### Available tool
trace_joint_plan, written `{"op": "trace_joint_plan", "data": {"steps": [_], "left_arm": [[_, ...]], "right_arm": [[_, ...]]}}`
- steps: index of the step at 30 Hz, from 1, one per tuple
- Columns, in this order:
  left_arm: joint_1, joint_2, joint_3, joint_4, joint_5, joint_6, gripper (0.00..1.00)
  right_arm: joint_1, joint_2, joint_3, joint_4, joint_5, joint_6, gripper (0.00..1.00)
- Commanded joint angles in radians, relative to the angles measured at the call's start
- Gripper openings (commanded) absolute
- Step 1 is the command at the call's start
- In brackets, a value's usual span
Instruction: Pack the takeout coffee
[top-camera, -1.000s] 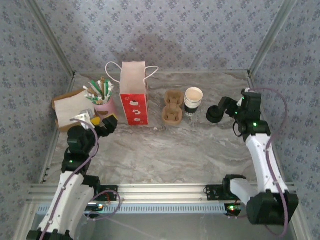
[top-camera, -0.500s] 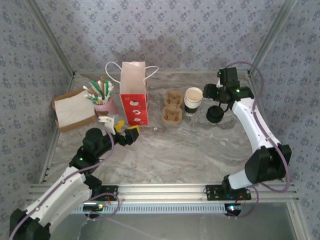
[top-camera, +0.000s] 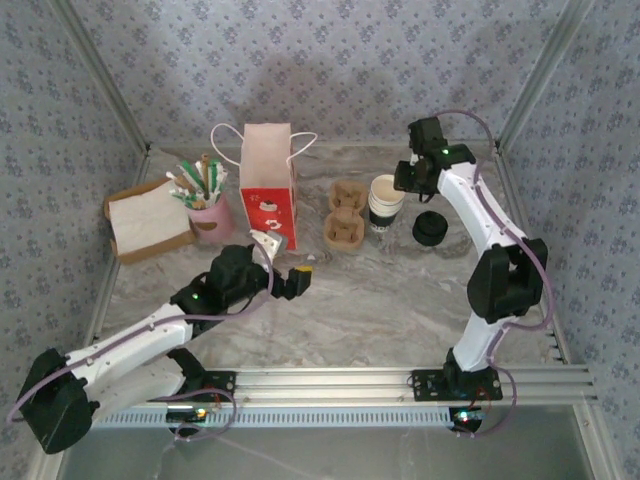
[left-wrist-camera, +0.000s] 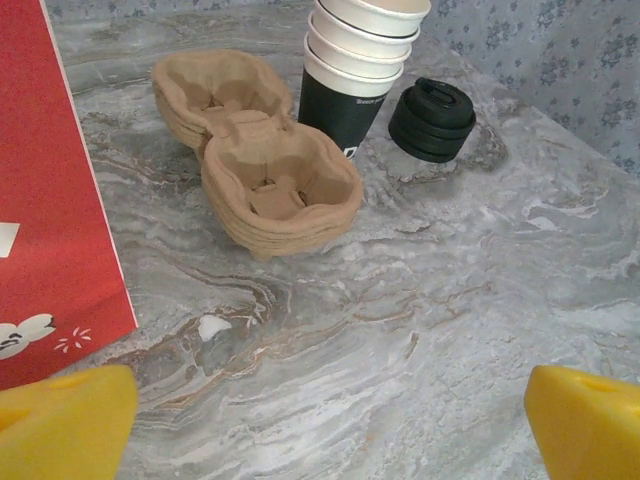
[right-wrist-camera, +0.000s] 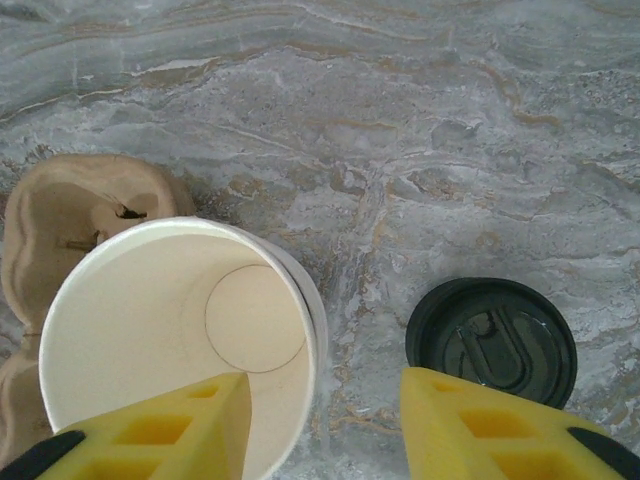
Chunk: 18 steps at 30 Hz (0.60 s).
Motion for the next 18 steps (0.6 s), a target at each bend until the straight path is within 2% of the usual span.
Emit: {"op": "trace_joint_plan", "data": {"steps": [1,5,18], "left_arm": [[-0.008,0.002,0.044,-0.004,-0.020,0.027,0.99],[-0.008,0.007,0.046,-0.007,-0.022,0.031,1.00],[-0.008,0.012,0.048,-0.008,-0.023,0.034,1.00]], "right_arm": [[0.011,0.041,0.058,-0.054,0.023,-0.011,0.41],[0.015,0.076,0.081,-0.060,0.023,-0.012,0.35],[0.021,0.118,0.098,-0.060,0.017,-0.008,0.25]]}}
